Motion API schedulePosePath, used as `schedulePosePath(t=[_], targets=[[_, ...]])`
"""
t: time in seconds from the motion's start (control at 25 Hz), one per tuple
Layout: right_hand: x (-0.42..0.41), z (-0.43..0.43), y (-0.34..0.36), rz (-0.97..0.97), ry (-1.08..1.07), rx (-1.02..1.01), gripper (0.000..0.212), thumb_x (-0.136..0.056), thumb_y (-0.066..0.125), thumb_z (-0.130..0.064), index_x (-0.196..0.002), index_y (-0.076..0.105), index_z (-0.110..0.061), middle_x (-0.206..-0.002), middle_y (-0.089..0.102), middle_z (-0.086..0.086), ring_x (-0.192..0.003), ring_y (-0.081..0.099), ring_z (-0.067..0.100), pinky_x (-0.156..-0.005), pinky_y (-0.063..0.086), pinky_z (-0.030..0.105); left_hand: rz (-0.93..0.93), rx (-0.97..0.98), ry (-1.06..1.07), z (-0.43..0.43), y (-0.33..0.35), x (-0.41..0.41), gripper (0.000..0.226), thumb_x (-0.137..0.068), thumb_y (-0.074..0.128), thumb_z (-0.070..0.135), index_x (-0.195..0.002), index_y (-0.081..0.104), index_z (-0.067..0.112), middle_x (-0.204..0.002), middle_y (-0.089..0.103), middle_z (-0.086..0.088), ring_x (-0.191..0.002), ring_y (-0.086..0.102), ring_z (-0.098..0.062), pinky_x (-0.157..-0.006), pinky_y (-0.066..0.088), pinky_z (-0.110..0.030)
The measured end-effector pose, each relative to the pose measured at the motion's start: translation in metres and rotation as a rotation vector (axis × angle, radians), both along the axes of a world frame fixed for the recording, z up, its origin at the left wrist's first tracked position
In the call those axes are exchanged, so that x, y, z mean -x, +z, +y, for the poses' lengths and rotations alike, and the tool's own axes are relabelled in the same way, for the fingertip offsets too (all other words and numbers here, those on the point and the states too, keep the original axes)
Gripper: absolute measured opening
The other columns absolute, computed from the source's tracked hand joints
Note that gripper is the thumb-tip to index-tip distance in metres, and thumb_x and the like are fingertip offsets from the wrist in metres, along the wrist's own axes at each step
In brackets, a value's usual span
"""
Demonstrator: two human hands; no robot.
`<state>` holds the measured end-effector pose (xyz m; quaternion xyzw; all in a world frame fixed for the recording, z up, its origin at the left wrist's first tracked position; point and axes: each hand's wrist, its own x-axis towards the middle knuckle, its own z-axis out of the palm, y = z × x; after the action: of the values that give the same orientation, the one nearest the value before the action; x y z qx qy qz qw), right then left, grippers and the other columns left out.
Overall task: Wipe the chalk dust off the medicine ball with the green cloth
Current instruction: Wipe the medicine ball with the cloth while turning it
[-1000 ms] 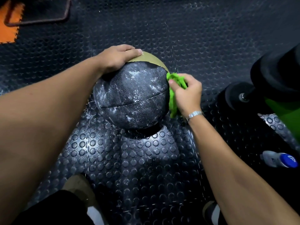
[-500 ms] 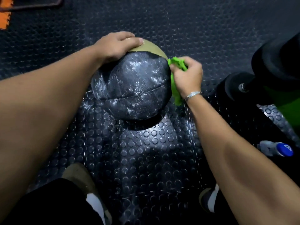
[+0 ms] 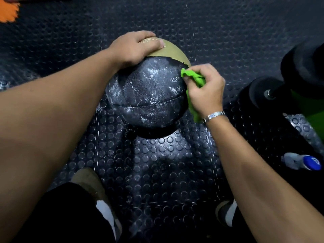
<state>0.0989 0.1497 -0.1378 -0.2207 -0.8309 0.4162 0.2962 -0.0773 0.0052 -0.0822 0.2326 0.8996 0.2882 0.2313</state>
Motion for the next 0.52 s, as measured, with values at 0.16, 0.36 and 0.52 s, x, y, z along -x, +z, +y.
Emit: schedulePosePath(t=[0.16, 0.36, 0.52], targets=[[0.022, 0.004, 0.012, 0.000, -0.075, 0.012, 0.007, -0.077, 0.071, -0.011, -0.081, 0.075, -0.015, -0.083, 0.068, -0.003, -0.078, 0.059, 0.007, -0.076, 0.049, 0.019, 0.040, 0.002, -0.026, 0.006, -0.001, -0.002, 0.065, -0.095, 0.056, 0.073, -0.152, 0.052, 0.041, -0.161, 0.048, 0.005, -0.146, 0.044, -0.023, -0.107, 0.029, -0.032], [-0.002, 0.004, 0.005, -0.014, -0.002, -0.060, 0.008, -0.078, 0.072, -0.007, -0.082, 0.075, -0.013, -0.084, 0.065, -0.007, -0.078, 0.057, 0.006, -0.075, 0.048, 0.019, 0.015, 0.038, -0.038, -0.002, -0.001, 0.001, 0.073, -0.092, 0.054, 0.079, -0.155, 0.048, 0.043, -0.164, 0.045, 0.004, -0.149, 0.041, -0.025, -0.120, 0.028, -0.042], [0.023, -0.001, 0.019, -0.002, 0.036, -0.131, 0.009, -0.076, 0.069, -0.010, -0.084, 0.075, -0.011, -0.086, 0.068, 0.000, -0.080, 0.058, 0.010, -0.075, 0.045, 0.019, -0.042, 0.044, -0.074, 0.004, 0.001, 0.008, 0.078, -0.093, 0.054, 0.078, -0.158, 0.044, 0.038, -0.166, 0.042, 0.004, -0.150, 0.040, -0.021, -0.118, 0.028, -0.032]])
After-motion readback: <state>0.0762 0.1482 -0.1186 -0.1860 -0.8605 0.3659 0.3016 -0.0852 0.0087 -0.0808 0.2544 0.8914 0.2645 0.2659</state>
